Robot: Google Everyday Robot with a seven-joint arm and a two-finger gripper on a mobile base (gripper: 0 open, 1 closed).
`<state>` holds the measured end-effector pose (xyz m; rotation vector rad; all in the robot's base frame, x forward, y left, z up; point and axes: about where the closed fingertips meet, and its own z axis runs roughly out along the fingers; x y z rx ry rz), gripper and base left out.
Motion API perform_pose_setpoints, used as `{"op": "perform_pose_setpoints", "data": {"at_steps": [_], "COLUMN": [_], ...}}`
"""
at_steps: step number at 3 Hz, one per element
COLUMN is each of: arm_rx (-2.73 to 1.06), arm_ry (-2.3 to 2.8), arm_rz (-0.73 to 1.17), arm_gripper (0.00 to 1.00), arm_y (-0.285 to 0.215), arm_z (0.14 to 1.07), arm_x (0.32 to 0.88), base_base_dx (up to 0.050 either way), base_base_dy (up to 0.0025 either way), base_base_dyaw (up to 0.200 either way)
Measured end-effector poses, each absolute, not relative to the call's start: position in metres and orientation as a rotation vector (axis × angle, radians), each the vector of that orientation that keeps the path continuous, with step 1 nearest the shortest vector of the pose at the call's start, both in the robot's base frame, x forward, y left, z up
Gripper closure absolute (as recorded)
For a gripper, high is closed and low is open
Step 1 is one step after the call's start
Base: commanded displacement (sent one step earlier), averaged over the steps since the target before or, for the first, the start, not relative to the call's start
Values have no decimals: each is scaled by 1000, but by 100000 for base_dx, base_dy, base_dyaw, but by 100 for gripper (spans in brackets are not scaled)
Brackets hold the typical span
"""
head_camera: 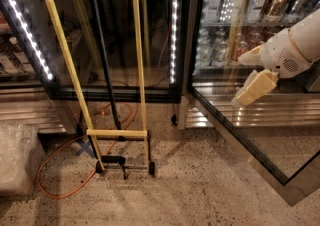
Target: Close left fridge door
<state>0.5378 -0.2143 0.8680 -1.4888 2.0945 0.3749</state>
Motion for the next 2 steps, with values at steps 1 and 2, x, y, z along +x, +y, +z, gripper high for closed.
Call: {"op": "perform_pose_setpoints", "data": {"at_steps": [1, 2], "arm_rx": [-1489, -1489], "arm_ry": [2094, 2094], "arm_rz": [375, 375], "arm_gripper": [42, 65], "arm_y": [-214, -214], "arm_z": [868, 868], "arm_x": [538, 538], "base_base_dx": [0, 0], "base_base_dy": [0, 0], "base_base_dyaw": [0, 0]}}
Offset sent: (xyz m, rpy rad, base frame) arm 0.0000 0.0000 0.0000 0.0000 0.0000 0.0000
